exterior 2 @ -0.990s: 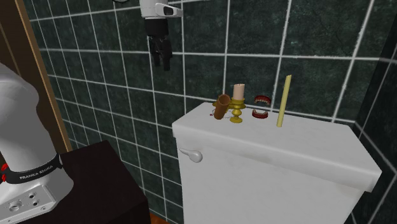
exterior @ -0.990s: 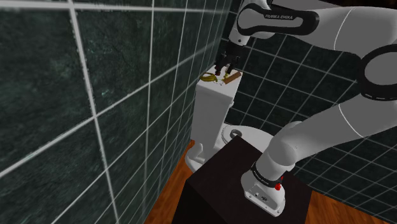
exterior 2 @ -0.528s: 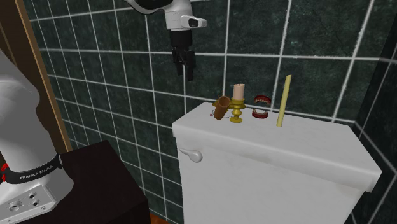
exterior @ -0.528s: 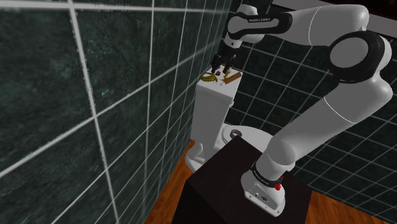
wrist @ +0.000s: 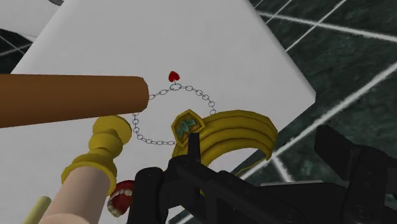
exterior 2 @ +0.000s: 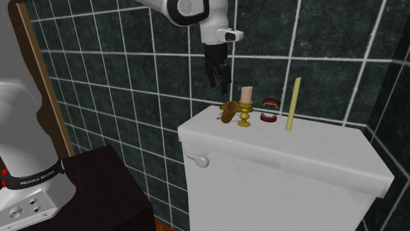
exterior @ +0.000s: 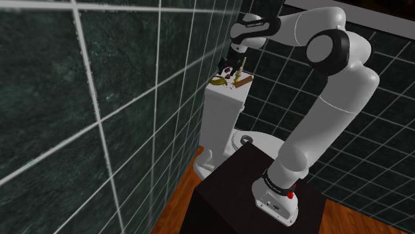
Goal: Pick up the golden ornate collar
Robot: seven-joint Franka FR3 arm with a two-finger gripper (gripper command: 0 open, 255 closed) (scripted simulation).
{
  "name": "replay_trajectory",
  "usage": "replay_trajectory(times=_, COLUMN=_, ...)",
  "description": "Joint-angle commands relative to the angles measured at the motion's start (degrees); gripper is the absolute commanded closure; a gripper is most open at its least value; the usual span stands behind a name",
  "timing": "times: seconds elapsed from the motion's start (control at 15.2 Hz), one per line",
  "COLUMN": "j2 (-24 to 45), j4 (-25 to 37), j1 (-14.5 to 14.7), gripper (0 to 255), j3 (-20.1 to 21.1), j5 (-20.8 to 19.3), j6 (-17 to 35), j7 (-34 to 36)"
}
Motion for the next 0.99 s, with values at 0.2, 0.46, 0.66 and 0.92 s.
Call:
replay_trajectory(times=0.2, j2=10.24, j4=9.41, j1=-2.54, gripper=0, j3=-1.42, j5=4.19, j6=1.24, j7=-1.74)
replay_trajectory(times=0.46, j2=14.95, j4=13.56, j1=-4.07, gripper=0, j3=-1.66, j5=6.17, j6=1.91, j7=-2.45)
replay_trajectory(times=0.66, j2=15.55, j4=12.06, j1=-4.09, gripper=0, j3=-1.51, j5=6.56, j6=3.96, j7=-2.87)
replay_trajectory(times=0.92, j2=16.38, j4=10.43, j1=-4.15, gripper=0, j3=-1.32, j5=7.10, j6=6.35, j7=-3.40)
